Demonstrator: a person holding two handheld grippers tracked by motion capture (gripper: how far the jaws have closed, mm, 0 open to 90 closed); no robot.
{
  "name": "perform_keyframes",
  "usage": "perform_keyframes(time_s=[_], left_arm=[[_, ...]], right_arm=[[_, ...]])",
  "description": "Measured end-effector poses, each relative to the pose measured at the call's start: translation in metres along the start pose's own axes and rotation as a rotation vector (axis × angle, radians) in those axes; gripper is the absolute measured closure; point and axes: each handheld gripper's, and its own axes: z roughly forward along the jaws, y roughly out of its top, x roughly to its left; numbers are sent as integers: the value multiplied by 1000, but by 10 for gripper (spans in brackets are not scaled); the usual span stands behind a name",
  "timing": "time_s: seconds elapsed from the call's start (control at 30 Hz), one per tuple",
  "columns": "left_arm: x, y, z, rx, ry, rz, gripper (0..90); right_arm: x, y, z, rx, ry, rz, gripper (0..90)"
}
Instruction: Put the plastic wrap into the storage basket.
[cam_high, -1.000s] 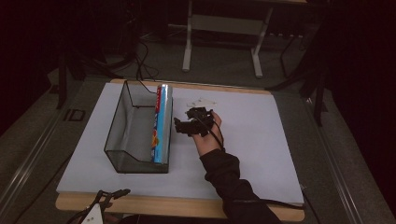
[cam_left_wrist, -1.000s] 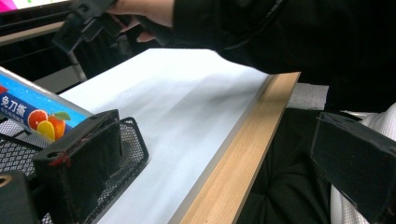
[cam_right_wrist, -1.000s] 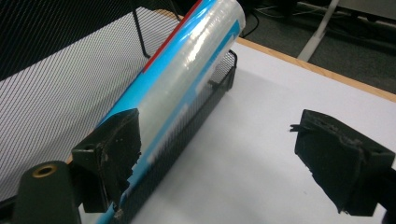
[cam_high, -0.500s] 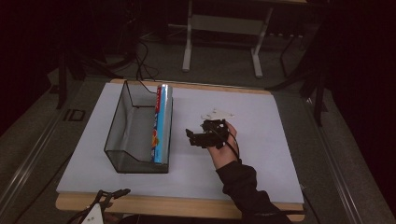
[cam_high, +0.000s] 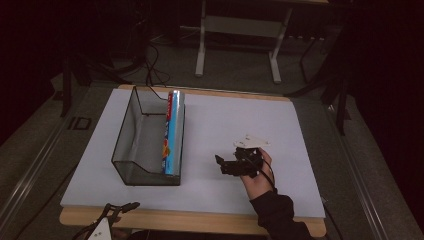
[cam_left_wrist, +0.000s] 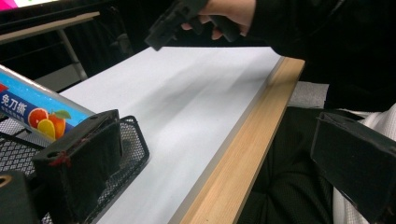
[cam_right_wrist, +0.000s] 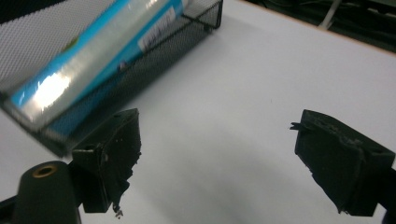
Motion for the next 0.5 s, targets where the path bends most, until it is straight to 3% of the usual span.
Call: perform_keyframes(time_s=[0.5], left_arm=[[0,0,1,2,0,3,27]], right_arm=[[-17,-39,-36,7,-21,9,143]])
